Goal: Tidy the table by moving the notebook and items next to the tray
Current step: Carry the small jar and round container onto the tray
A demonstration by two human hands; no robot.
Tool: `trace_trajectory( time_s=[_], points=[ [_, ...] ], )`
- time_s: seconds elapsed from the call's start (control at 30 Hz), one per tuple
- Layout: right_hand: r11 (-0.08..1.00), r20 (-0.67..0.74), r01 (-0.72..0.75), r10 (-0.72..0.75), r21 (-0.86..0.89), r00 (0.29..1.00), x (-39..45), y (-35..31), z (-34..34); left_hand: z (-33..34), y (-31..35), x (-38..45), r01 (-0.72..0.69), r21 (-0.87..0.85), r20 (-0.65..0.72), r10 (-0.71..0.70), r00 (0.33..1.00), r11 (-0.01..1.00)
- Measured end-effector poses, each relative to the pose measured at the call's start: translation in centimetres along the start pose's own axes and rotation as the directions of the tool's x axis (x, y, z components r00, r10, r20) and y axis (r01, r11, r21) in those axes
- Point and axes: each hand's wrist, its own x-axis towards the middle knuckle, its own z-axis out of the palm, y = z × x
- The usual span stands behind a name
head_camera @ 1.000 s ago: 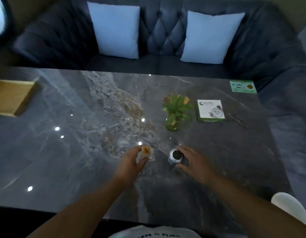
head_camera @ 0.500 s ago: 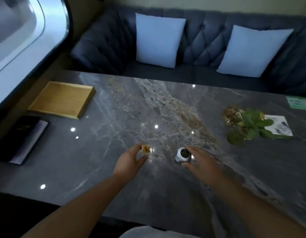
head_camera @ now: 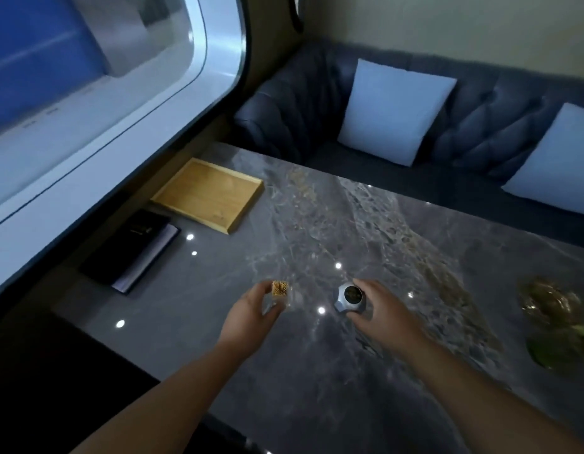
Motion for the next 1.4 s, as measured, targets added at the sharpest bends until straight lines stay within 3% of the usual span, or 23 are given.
trace_trajectory(
  time_s=[0.33, 0.87, 1.4],
  points=[
    [0.995, 0.03, 0.093, -0.092, -0.046, 0.995, 7.5, -5.4, 4.6, -5.5, -4.1, 3.4, 0.061, 0.007, -0.122, -0.06, 0.991, 0.998],
    [0.993, -0.071, -0.101, 0.096, -0.067, 0.993, 25.2, -15.2, 15.9, -17.4, -16.0, 24.3, -0.061, 0.111, 0.012, 0.06, 0.998, 0.992],
    [0.987, -0.127, -0.105, 0.089, -0.125, 0.988, 38.7, -12.8, 19.2, -15.2, -18.0, 41.0, -0.25, 0.129, 0.105, 0.237, 0.966, 0.96]
  ],
)
